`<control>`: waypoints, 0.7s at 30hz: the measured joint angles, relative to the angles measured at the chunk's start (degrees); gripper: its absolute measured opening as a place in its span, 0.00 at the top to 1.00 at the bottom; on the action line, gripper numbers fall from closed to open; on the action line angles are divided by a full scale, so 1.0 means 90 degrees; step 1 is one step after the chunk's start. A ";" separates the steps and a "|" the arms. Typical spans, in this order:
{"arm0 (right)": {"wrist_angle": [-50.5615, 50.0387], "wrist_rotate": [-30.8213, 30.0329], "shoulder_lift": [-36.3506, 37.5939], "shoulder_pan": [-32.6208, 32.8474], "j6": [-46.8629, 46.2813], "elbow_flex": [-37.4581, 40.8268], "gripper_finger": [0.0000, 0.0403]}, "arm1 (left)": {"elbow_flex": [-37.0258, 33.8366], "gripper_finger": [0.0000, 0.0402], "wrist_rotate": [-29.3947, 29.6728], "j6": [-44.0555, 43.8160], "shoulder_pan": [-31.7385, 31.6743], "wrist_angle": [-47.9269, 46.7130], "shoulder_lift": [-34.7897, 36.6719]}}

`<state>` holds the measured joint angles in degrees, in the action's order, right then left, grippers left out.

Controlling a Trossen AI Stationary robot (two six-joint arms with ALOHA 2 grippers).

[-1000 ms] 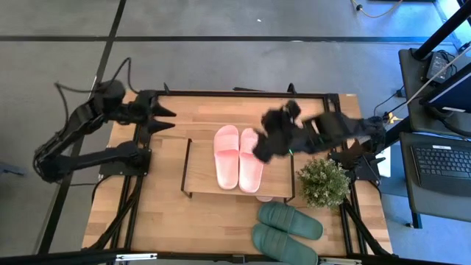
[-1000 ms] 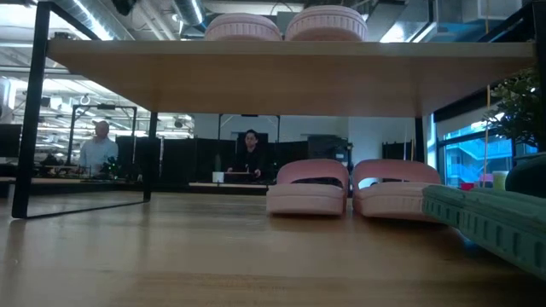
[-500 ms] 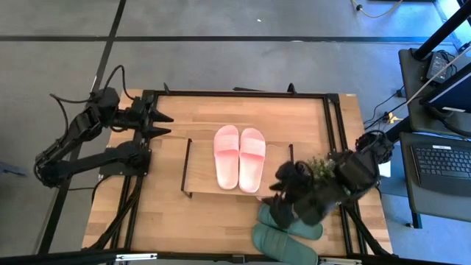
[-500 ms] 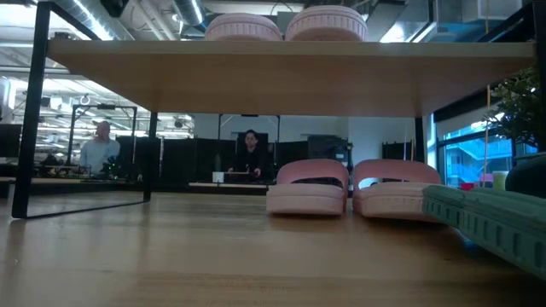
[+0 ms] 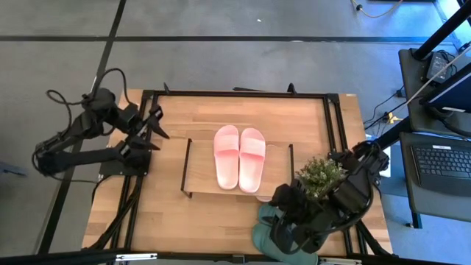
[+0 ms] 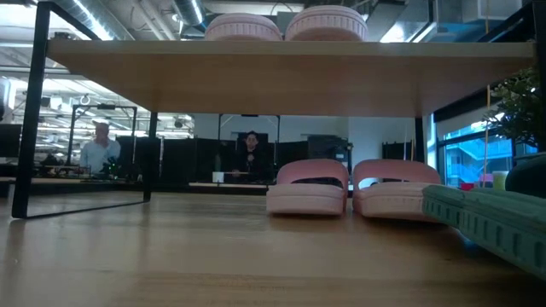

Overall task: Pick and place slides into the shelf
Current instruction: Put the green slipper under the shelf

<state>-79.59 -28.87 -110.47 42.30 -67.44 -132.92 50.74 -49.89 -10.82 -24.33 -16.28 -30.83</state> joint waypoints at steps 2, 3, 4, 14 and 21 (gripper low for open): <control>-0.0001 0.0063 -0.0077 0.0022 -0.0208 0.0000 0.42 | 0.0000 0.53 0.0344 0.0007 0.0304 -0.0009 -0.0008; -0.0006 0.0175 -0.0109 0.0027 -0.0458 0.0000 0.42 | 0.0000 0.53 0.0470 0.0050 0.0432 -0.0006 -0.0033; -0.0026 0.0362 -0.0144 0.0027 -0.0819 0.0000 0.42 | 0.0000 0.53 0.0579 0.0071 0.0537 0.0016 -0.0064; -0.0620 0.1466 -0.0642 0.0668 -0.5189 0.0000 0.42 | -0.0002 0.53 0.1134 0.0096 0.0874 -0.0132 -0.0153; -0.0655 0.1407 -0.1212 0.0835 -0.5293 0.0000 0.42 | -0.0002 0.53 0.1188 0.0096 0.0876 -0.0133 -0.0153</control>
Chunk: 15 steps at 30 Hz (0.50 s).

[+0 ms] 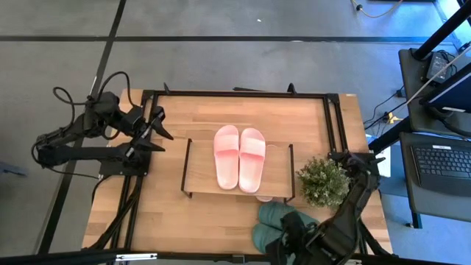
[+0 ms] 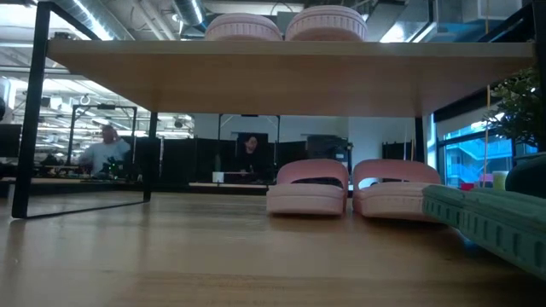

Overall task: Pick and place slides into the shelf
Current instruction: Put the green slipper under the shelf

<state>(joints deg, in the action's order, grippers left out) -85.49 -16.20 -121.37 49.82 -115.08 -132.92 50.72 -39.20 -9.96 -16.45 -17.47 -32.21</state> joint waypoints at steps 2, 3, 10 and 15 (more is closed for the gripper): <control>0.0193 0.0025 -0.0182 0.0000 0.0294 -0.0002 0.42 | 0.0000 0.53 0.0092 -0.0004 0.0000 0.0002 0.0000; 0.0154 0.0134 -0.0282 -0.0018 0.0328 -0.0002 0.42 | 0.0000 0.53 0.0108 -0.0007 0.0000 0.0000 0.0000; -0.0480 0.0620 -0.0629 -0.0066 -0.0589 0.0091 0.42 | 0.0000 0.53 0.0114 -0.0025 0.0000 -0.0002 -0.0011; -0.0502 0.0574 -0.0611 -0.0061 -0.1055 0.0403 0.42 | 0.0000 0.53 0.0116 -0.0046 0.0000 0.0000 -0.0012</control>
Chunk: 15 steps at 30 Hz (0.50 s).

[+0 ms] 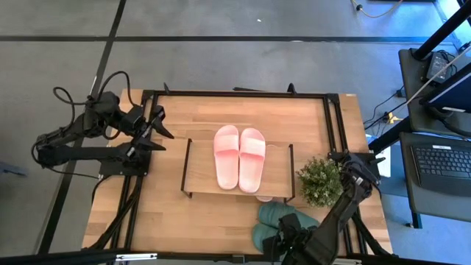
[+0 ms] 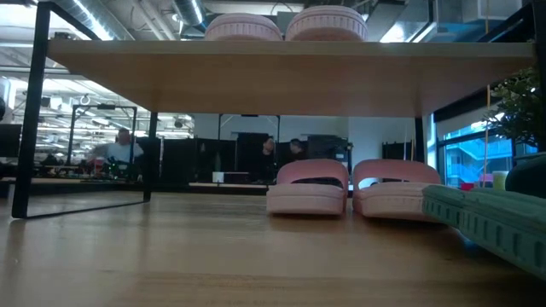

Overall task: Pick and place slides into the shelf
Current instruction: Put the green slipper under the shelf

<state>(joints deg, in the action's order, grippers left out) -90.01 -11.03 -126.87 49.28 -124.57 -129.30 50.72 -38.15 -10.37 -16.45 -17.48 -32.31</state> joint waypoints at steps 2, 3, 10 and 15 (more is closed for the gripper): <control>0.0003 -0.0013 0.0000 0.0027 -0.0020 0.0087 0.42 | 0.0000 0.53 0.0000 0.0000 0.0000 -0.0002 0.0002; -0.0001 -0.0088 0.0001 0.0043 0.0010 0.0118 0.42 | 0.0000 0.53 0.0000 0.0000 0.0000 -0.0002 0.0002; 0.0149 -0.0296 0.0015 0.0053 0.1744 0.0141 0.45 | 0.0002 0.53 0.0000 0.0000 0.0000 -0.0005 0.0002; -0.0012 -0.1145 0.0043 0.0139 0.0648 0.0149 0.45 | 0.0001 0.53 0.0000 0.0000 0.0000 -0.0004 0.0002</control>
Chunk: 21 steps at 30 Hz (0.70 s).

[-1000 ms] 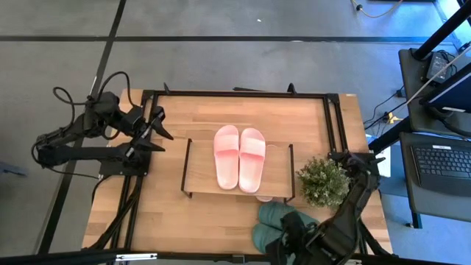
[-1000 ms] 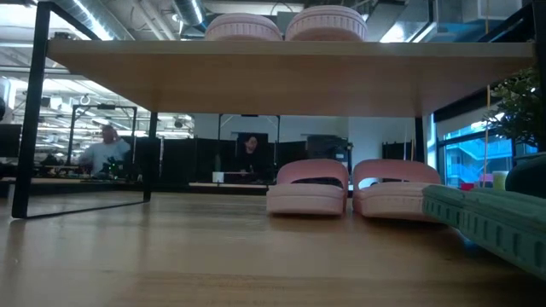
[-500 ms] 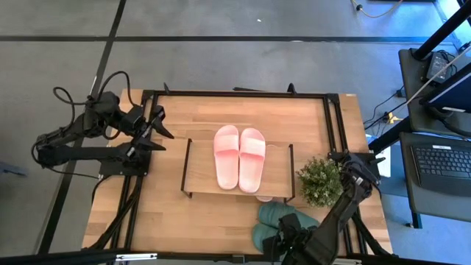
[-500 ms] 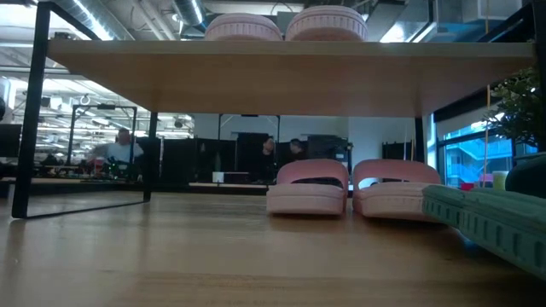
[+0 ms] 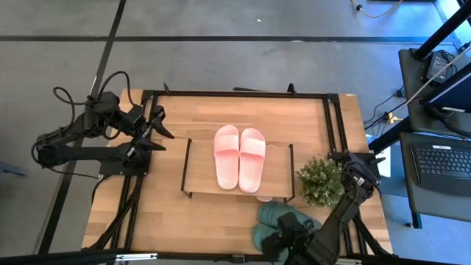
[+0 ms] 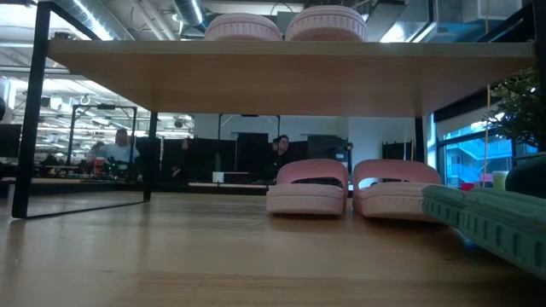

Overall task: Pick and place slides into the shelf
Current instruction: Put the green slipper under the shelf

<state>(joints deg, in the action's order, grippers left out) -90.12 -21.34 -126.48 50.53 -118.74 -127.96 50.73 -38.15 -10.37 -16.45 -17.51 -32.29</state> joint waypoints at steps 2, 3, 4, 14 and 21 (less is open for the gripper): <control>0.0021 -0.0106 0.0072 0.0181 -0.0525 0.0018 0.45 | 0.0001 0.53 0.0000 0.0014 0.0000 -0.0001 0.0000; 0.0024 -0.0157 0.0119 0.0304 -0.0743 0.0055 0.45 | -0.0001 0.53 0.0000 0.0030 0.0000 0.0001 0.0000; 0.0028 -0.0236 0.0135 0.0402 -0.0904 0.0080 0.45 | 0.0001 0.53 0.0000 0.0041 0.0000 -0.0001 0.0000; 0.0852 -0.0445 0.0127 0.0447 -0.0102 0.0102 0.45 | 0.0001 0.53 0.0015 0.0080 -0.0002 0.0002 0.0000; 0.2236 0.0526 0.0220 0.0198 0.1146 0.0102 0.45 | 0.0001 0.53 0.0017 -0.0133 -0.0002 0.0004 0.0000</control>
<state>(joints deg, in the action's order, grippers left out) -70.00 -16.61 -124.51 52.31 -108.43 -127.04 50.74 -38.00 -11.57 -16.47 -17.47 -32.29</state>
